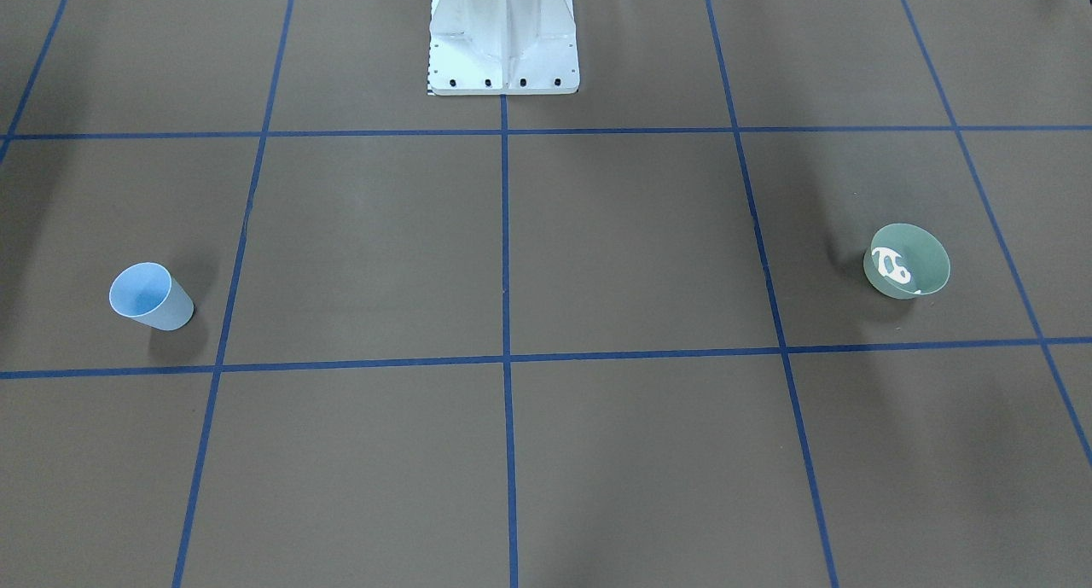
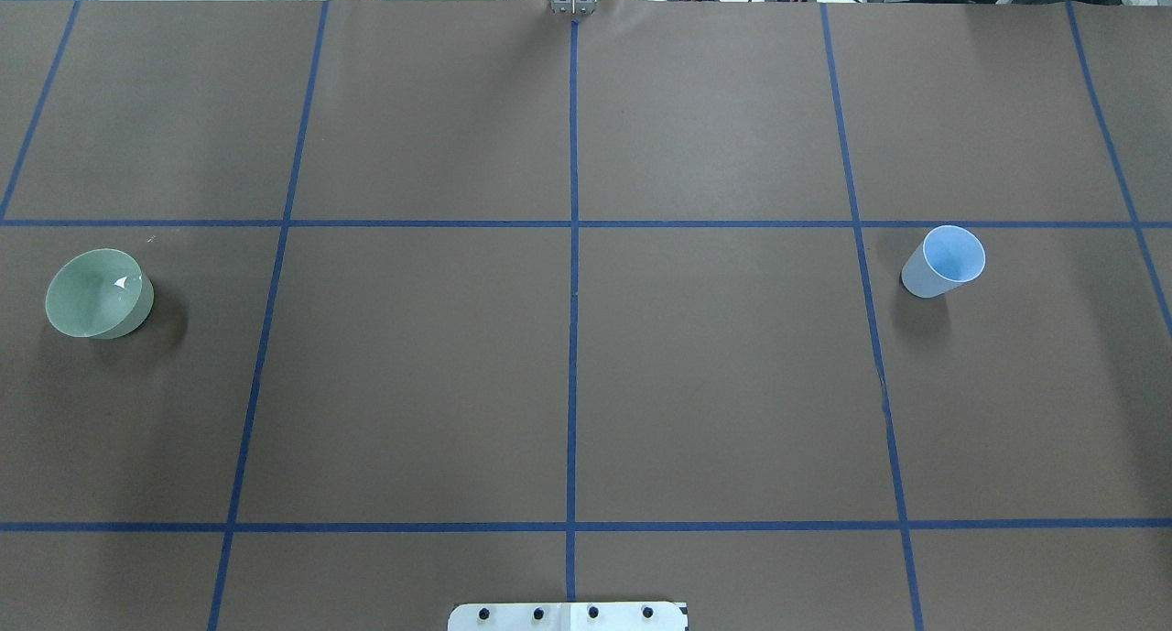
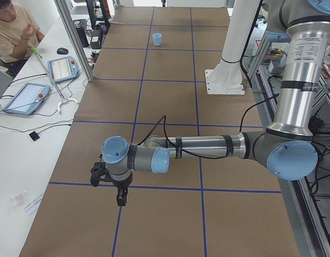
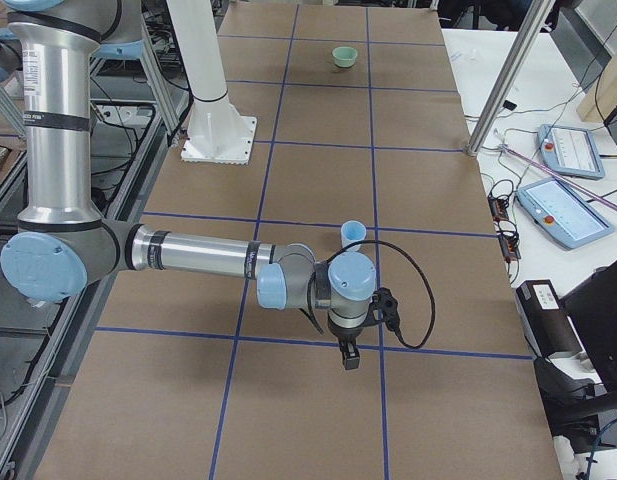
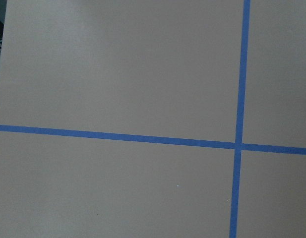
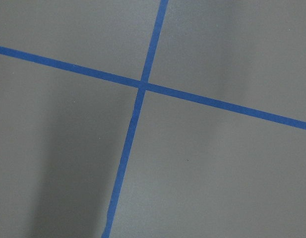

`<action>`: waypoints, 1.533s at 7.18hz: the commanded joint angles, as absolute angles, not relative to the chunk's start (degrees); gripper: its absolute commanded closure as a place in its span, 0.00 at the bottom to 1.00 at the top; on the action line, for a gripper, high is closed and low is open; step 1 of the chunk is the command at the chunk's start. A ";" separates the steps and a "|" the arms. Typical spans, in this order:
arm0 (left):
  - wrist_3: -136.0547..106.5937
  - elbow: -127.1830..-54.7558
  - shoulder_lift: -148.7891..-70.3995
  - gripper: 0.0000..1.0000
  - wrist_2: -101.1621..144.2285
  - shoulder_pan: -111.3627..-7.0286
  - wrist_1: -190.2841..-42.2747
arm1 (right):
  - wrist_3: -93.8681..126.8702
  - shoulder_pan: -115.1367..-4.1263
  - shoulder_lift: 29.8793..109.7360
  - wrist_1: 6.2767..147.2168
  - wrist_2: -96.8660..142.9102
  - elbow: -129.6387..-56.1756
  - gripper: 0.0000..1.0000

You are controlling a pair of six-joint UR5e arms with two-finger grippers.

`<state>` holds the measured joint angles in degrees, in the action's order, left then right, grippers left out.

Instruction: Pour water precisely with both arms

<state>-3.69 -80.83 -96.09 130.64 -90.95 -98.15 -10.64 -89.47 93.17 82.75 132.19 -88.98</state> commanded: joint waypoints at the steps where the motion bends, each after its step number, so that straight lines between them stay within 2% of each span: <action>1: -3.69 -80.86 -96.06 0.00 130.61 -89.13 -99.40 | -10.63 -89.47 93.16 82.79 132.19 -88.95 0.00; 11: -3.69 -80.60 -95.19 0.00 130.78 -88.86 -99.32 | -10.63 -89.47 93.16 82.71 132.28 -89.47 0.00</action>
<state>-3.69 -80.56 -95.28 130.76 -88.90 -99.31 -10.64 -89.47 93.16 82.70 132.24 -89.47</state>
